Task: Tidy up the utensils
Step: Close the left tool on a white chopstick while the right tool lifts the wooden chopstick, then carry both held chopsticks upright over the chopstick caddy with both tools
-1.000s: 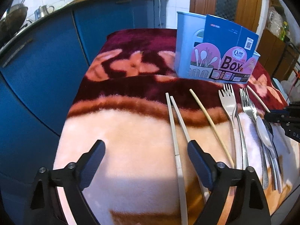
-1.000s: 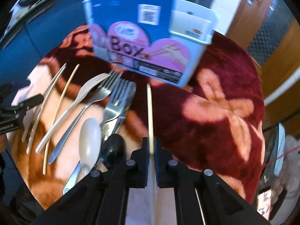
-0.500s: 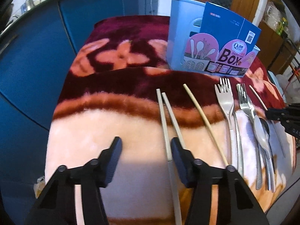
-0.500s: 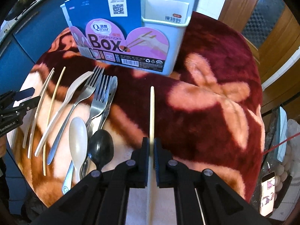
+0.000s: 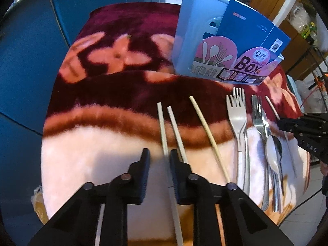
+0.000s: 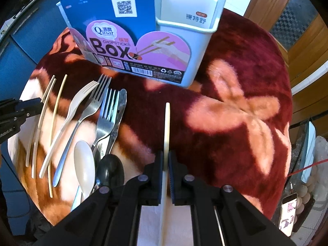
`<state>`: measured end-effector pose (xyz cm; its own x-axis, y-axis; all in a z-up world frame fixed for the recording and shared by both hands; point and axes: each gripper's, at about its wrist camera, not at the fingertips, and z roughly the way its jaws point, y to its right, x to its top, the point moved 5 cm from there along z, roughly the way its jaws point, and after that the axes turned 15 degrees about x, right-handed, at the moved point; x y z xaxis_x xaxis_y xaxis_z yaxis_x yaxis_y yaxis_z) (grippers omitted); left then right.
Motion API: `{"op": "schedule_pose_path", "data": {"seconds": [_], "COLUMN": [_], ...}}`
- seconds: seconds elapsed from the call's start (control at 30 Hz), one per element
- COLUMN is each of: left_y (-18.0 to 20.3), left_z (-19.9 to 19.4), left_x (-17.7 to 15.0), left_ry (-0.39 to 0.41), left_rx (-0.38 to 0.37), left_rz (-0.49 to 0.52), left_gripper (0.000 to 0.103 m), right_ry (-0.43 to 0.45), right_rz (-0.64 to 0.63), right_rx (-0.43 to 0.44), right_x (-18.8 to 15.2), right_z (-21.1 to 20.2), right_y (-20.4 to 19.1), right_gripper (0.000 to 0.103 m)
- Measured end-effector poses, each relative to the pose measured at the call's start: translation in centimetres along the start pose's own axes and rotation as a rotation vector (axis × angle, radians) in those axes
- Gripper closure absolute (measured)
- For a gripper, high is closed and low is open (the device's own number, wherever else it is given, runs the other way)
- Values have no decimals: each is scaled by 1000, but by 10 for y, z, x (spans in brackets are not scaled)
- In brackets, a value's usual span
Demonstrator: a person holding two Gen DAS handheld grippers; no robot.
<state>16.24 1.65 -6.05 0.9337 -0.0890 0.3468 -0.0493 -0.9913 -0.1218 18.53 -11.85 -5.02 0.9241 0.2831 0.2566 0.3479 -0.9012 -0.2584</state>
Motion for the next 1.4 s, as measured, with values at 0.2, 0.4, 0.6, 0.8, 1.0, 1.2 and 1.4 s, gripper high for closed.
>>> {"op": "schedule_pose_path", "data": {"seconds": [0.2, 0.4, 0.6, 0.8, 1.0, 1.2, 1.4], "left_y": [-2, -11, -14, -9, -7, -10, -13], "left_z": [-2, -20, -48, -82, -118, -140, -148], "left_x": [-5, -16, -24, -24, -10, 12, 36], "left_ry": [10, 85, 210, 370, 527, 608, 652], "left_rx": [-61, -83, -117, -118, -124, -128, -137], "left_rz": [-33, -80, -122, -137, -161, -192, -226], "left_gripper": [97, 98, 98, 98, 99, 98, 98], "right_ry": [66, 205, 364, 565, 729, 866, 924], "right_rz": [11, 29, -4, -37, -84, -105, -88], "right_rx": [19, 67, 85, 80, 37, 22, 49], "right_x": [-5, -23, -43, -58, -59, -55, -43], "right_z": [-2, -20, -42, -76, -108, -133, -145], "right_y": [3, 4, -10, -28, -39, -45, -40], "right_gripper": [97, 97, 97, 97, 97, 97, 97]}}
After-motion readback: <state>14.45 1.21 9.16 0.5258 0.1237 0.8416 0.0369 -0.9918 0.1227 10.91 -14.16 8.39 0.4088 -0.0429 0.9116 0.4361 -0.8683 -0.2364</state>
